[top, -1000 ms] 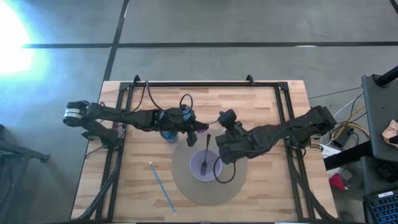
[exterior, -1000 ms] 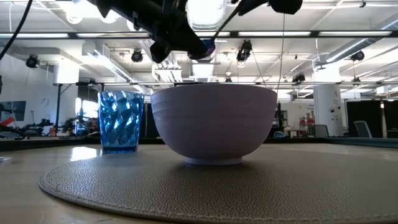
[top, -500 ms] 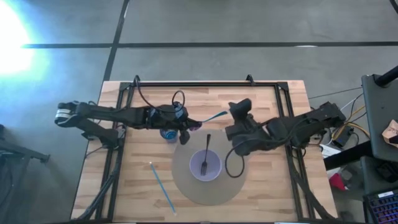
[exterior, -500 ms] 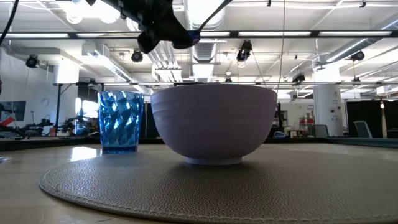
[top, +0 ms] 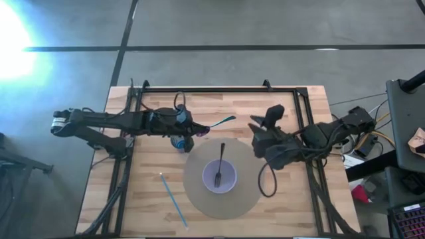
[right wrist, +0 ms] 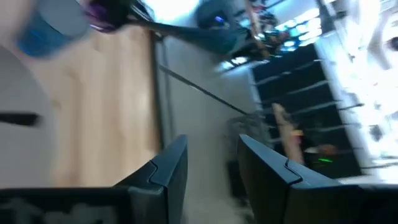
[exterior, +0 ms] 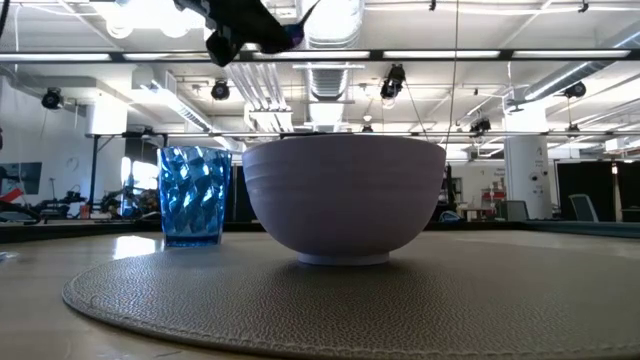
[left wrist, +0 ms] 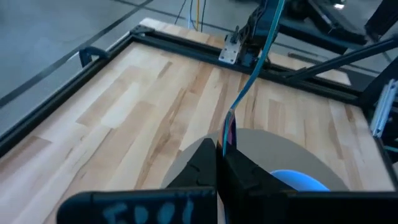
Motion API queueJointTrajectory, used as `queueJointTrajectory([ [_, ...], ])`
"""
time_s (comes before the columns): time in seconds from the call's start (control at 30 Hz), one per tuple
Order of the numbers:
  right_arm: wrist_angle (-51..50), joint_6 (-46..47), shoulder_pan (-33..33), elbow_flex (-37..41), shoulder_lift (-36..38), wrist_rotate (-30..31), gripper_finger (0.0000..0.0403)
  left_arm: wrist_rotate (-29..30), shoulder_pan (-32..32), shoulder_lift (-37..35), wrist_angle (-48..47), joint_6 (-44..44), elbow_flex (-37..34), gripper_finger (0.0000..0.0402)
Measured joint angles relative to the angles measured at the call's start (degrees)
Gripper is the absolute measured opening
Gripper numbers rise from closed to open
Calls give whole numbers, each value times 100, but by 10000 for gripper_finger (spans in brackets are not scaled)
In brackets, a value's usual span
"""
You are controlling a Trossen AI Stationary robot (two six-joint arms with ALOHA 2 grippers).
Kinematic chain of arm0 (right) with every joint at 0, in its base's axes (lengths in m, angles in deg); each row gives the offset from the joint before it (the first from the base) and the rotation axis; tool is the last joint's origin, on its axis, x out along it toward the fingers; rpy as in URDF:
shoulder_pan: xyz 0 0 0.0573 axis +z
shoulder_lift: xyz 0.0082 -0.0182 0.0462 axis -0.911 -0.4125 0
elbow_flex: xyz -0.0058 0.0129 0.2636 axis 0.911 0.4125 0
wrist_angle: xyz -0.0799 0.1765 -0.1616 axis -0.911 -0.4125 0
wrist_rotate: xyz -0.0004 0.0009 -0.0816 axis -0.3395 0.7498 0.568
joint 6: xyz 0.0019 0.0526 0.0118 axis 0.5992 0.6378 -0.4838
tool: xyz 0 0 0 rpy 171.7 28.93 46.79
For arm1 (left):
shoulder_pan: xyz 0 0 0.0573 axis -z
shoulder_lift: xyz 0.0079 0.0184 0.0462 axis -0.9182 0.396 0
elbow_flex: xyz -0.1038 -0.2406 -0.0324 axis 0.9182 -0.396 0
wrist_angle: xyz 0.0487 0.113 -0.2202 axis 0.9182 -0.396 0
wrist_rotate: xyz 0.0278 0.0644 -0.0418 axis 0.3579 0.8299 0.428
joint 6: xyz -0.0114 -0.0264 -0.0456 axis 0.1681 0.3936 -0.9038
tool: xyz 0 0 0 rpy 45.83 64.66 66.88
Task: Pick & Place Utensil
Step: Put the blue spoon into the violet bowl
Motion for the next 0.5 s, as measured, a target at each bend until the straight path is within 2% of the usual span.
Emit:
queueJointTrajectory([
  [0.23,-49,1200,91,45,0,-942,124,-250,0,-301,1,144,-44,0],
  [0.5,-134,2297,89,530,-2,-1083,124,-645,11,-215,331,198,-217,0],
])
